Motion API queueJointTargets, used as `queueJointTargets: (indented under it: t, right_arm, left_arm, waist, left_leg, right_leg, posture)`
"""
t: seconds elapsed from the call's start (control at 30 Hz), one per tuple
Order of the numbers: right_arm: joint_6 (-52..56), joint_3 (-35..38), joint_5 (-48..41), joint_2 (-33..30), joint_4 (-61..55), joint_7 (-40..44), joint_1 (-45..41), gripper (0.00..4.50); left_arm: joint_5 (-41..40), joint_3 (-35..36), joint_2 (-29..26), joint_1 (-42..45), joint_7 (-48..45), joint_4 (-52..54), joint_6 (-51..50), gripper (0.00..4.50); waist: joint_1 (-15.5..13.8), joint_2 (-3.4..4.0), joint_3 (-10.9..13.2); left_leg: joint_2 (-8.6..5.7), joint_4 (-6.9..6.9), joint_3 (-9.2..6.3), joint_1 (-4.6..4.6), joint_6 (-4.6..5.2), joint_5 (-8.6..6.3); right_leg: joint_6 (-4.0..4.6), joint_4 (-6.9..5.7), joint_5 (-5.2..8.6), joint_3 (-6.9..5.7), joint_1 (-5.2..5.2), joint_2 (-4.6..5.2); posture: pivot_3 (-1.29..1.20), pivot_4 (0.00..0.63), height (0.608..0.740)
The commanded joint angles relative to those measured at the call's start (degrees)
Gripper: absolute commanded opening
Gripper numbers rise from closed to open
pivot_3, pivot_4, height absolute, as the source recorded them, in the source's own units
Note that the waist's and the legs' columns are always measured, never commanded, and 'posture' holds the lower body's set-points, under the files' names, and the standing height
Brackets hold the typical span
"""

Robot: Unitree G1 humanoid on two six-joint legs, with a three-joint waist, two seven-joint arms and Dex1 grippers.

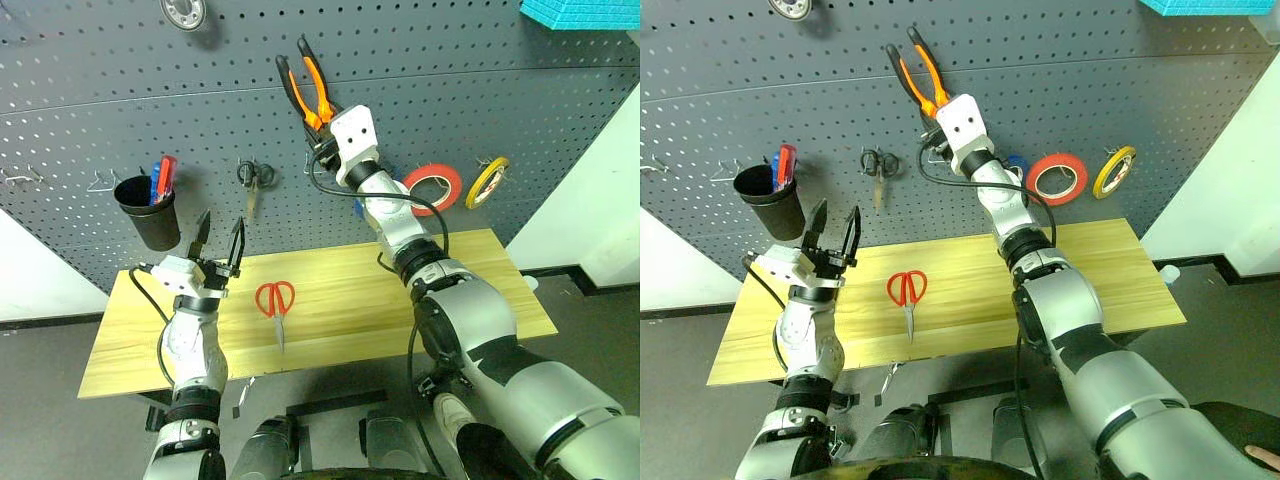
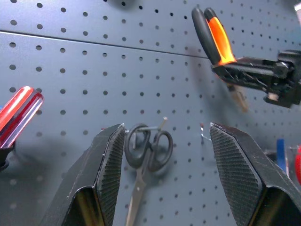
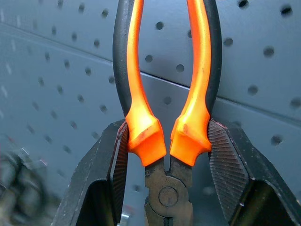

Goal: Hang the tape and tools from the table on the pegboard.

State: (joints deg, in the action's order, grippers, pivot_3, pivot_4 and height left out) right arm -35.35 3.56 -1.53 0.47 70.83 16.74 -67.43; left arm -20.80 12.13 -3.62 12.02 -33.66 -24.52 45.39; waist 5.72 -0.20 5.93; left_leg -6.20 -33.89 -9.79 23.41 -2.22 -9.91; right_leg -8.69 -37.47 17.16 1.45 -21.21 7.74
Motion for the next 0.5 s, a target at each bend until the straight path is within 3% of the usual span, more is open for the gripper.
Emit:
queueJointTargets:
  t: [0.03, 0.5]
  right_arm:
    - [-0.92, 4.21, -5.35, 2.34, -1.16, 4.22, -3.01, 2.09]
    - [-4.44, 6.49, -4.32, 5.06, 1.73, 0.67, -1.74, 2.09]
  left_arm:
    - [-0.54, -0.36, -0.38, -1.19, 0.93, 3.61, -0.48, 2.99]
    - [-0.51, -0.26, -1.87, -6.50, 4.10, 11.16, -3.67, 2.99]
  waist:
    - [-0.42, 0.07, 0.19]
    - [-3.82, 0.30, 1.42]
  left_leg:
    - [0.01, 0.01, -0.02, 0.00, 0.00, 0.00]
    - [0.02, 0.19, -0.01, 0.01, -0.02, -0.01]
  right_leg:
    - [0.04, 0.00, 0.00, -0.01, -0.04, -0.03]
    - [0.18, 0.06, 0.05, 0.00, -0.28, -0.03]
  posture:
    - [0.03, 0.112, 0.728]
    - [0.11, 0.133, 0.728]
